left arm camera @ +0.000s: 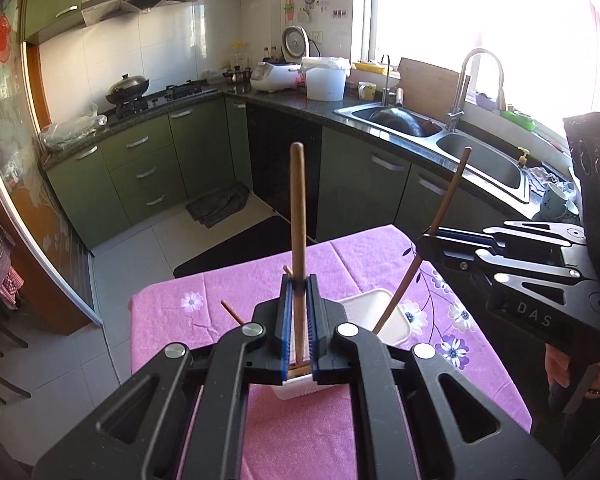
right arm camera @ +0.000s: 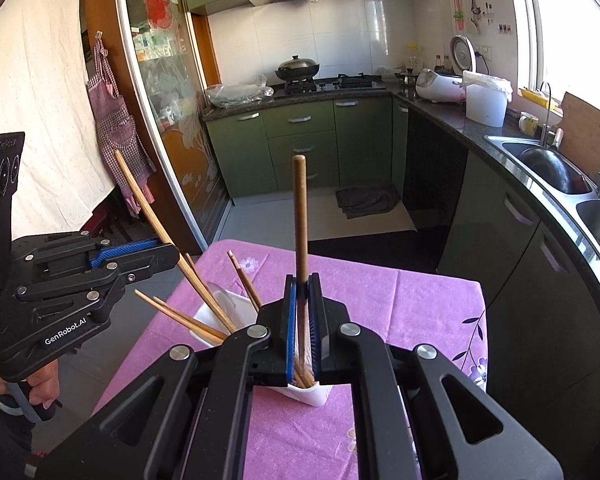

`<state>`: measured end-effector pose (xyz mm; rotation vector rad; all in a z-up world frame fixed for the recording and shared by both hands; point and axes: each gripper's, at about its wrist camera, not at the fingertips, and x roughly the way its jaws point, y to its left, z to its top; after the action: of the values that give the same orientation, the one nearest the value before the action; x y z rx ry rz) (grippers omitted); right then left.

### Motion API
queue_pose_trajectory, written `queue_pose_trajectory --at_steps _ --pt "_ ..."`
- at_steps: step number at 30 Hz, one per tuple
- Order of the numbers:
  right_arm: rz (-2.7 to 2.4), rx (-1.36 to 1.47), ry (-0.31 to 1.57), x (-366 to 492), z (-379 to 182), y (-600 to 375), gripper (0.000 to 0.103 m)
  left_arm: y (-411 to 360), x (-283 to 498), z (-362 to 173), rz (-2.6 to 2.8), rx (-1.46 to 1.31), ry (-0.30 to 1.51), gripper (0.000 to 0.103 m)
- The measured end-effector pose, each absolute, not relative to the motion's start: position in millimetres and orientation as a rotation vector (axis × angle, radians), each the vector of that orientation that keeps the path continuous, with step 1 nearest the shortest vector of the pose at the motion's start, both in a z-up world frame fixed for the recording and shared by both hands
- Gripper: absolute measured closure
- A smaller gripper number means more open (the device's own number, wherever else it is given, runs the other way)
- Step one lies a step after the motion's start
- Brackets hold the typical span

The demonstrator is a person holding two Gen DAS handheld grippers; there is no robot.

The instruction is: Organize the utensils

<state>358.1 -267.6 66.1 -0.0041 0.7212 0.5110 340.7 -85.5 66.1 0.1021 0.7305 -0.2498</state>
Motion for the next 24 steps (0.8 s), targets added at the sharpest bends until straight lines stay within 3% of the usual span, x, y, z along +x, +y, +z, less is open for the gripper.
queue_pose_trajectory --at_steps 8,10,12,14,18,21,24 --pt "0.532 -0.025 0.719 340 56 -259 0.096 -81 329 53 -0.253 0.093 0.746 0.094" --pt "0.539 -0.023 0.698 322 64 -262 0.096 -79 317 61 -0.254 0.093 0.716 0.085" --pt "0.543 -0.02 0.675 303 71 -268 0.092 -75 299 70 -0.246 0.09 0.676 0.058" --pt "0.545 -0.014 0.652 280 73 -275 0.089 -73 281 75 -0.241 0.091 0.648 0.049" --pt "0.538 0.006 0.625 233 63 -294 0.082 -65 241 68 -0.245 0.075 0.626 0.033" --pt "0.506 0.025 0.61 198 41 -309 0.074 -56 212 51 -0.239 0.06 0.625 0.027" --pt "0.457 0.026 0.595 162 15 -324 0.058 -46 184 28 -0.218 0.049 0.628 0.025"
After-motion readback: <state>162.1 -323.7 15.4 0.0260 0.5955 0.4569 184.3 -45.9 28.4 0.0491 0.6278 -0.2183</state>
